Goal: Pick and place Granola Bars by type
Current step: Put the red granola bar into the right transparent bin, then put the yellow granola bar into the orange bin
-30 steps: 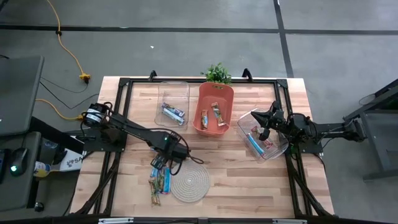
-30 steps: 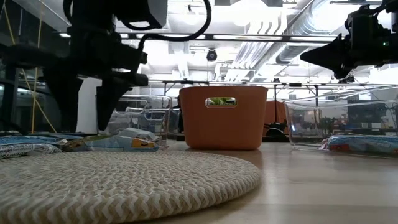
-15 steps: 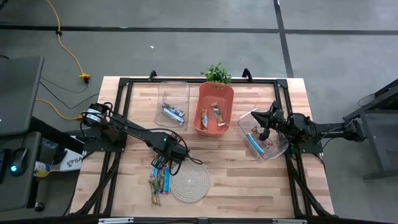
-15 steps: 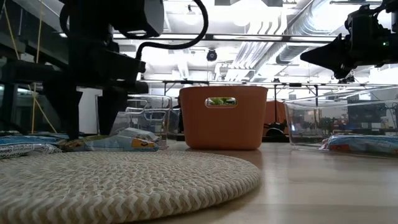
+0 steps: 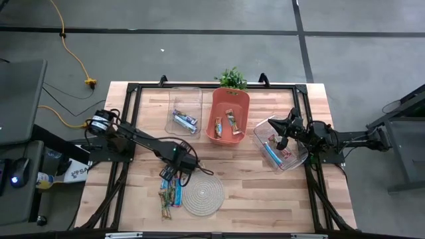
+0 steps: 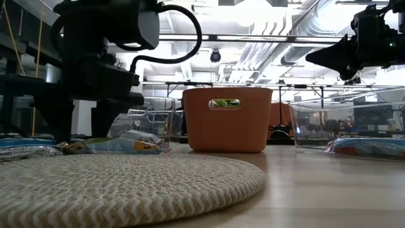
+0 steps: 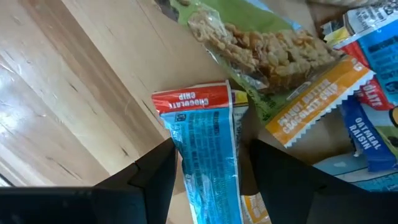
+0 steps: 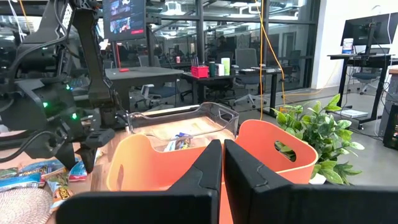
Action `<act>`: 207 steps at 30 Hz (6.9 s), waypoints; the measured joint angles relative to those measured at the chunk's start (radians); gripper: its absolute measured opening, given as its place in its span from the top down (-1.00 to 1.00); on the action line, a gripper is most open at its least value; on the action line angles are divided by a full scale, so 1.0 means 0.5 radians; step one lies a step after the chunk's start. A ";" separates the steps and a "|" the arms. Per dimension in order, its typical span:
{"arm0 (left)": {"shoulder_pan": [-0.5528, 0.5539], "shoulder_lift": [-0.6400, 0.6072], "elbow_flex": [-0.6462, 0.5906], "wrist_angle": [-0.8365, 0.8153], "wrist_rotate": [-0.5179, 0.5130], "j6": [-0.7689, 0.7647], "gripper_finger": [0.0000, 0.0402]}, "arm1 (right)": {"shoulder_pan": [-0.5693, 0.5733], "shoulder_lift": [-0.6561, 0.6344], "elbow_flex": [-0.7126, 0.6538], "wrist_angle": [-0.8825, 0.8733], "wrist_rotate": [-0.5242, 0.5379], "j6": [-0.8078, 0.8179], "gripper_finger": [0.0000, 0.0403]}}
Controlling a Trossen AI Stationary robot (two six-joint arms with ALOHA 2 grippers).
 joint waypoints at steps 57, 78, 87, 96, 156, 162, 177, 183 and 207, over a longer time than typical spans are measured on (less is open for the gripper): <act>0.000 -0.015 1.313 0.188 -0.054 -0.155 0.61 | 0.000 0.000 0.000 -0.001 -0.001 0.000 1.00; 0.428 0.341 1.327 1.950 0.222 -1.072 0.61 | 0.000 0.000 0.000 -0.016 0.000 0.000 1.00; 0.573 0.602 1.325 2.247 0.066 -1.350 0.61 | 0.000 -0.001 0.000 -0.018 0.000 0.000 1.00; 0.676 0.718 1.326 2.349 -0.128 -1.414 0.61 | 0.000 0.000 0.000 -0.030 0.000 0.000 1.00; 0.717 1.066 1.578 2.124 0.203 -1.298 0.61 | 0.000 0.000 0.000 -0.028 0.000 0.000 1.00; 0.718 1.063 1.685 1.817 0.227 -1.180 0.61 | -0.001 0.000 0.000 -0.028 0.000 0.000 1.00; 0.718 1.063 1.685 1.746 0.227 -1.107 0.38 | -0.001 0.000 0.000 -0.028 0.000 0.000 1.00; 0.718 1.063 1.685 1.747 0.227 -1.102 0.11 | 0.000 0.000 0.000 -0.028 0.000 0.000 1.00; 0.691 0.932 1.687 1.743 0.305 -0.984 0.03 | 0.000 0.000 0.000 -0.027 0.000 0.000 1.00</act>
